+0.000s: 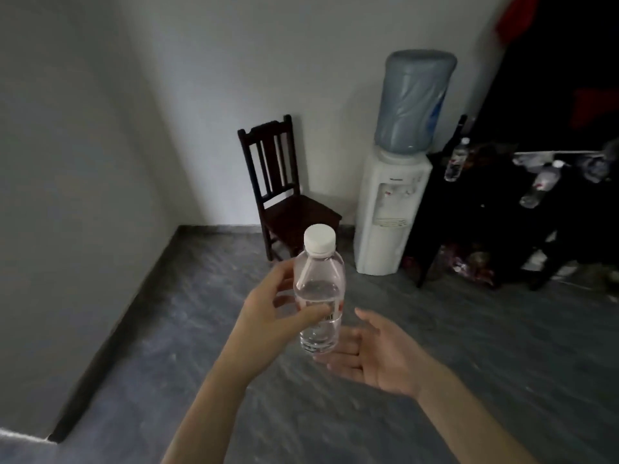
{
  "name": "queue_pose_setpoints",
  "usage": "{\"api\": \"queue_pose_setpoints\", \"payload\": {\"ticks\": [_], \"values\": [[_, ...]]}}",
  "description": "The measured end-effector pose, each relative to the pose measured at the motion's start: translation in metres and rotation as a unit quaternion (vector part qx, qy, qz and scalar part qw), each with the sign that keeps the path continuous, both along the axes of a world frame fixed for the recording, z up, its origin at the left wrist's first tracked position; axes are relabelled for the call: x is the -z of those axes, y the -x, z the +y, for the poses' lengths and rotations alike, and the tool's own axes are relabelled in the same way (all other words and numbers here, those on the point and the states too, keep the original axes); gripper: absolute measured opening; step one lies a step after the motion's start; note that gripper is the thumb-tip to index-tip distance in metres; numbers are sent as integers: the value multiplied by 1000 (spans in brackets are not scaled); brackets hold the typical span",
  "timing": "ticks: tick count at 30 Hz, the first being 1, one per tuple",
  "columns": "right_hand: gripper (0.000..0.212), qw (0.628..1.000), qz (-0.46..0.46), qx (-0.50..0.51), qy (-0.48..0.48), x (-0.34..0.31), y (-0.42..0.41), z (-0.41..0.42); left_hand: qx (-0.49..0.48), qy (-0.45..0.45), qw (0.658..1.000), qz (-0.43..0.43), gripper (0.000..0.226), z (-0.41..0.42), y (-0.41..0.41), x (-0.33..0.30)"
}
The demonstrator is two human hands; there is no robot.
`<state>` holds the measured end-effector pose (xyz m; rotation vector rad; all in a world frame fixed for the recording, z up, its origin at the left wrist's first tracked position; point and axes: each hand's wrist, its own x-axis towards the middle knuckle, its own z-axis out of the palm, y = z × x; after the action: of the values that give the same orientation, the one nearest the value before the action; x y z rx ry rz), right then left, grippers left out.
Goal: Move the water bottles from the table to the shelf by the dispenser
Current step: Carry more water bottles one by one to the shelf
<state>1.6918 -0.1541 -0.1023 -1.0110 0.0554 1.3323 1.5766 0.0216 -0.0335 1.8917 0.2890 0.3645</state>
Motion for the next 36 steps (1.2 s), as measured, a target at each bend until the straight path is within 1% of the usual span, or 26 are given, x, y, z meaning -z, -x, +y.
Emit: {"api": "queue_pose_setpoints", "payload": {"ticks": [4, 8, 12, 15, 19, 23, 27, 30, 36], "values": [[63, 997, 17, 68, 12, 6, -3, -18, 70, -6, 997, 14, 59, -10, -27, 3], [59, 991, 20, 128, 23, 6, -13, -42, 138, -29, 990, 24, 59, -26, -57, -2], [55, 985, 19, 172, 16, 0, -26, -69, 171, -21, 985, 28, 60, -48, -89, -5], [55, 981, 27, 194, 3, -2, -36, -89, 193, -24, 981, 23, 63, -69, -110, -7], [53, 977, 22, 210, 21, -3, -53, -117, 201, -13, 980, 8, 61, -98, -133, -8], [54, 974, 21, 226, 17, -1, -72, -146, 211, -11, 977, 3, 62, -123, -154, -8], [53, 976, 17, 218, 15, 3, -89, -170, 217, -16, 976, -4, 62, -143, -170, -6], [54, 976, 21, 216, 9, 6, -104, -179, 215, -16, 977, -3, 59, -149, -187, -6], [57, 975, 42, 220, -5, 17, -146, -176, 212, -16, 977, -1, 60, -144, -233, -1]]}}
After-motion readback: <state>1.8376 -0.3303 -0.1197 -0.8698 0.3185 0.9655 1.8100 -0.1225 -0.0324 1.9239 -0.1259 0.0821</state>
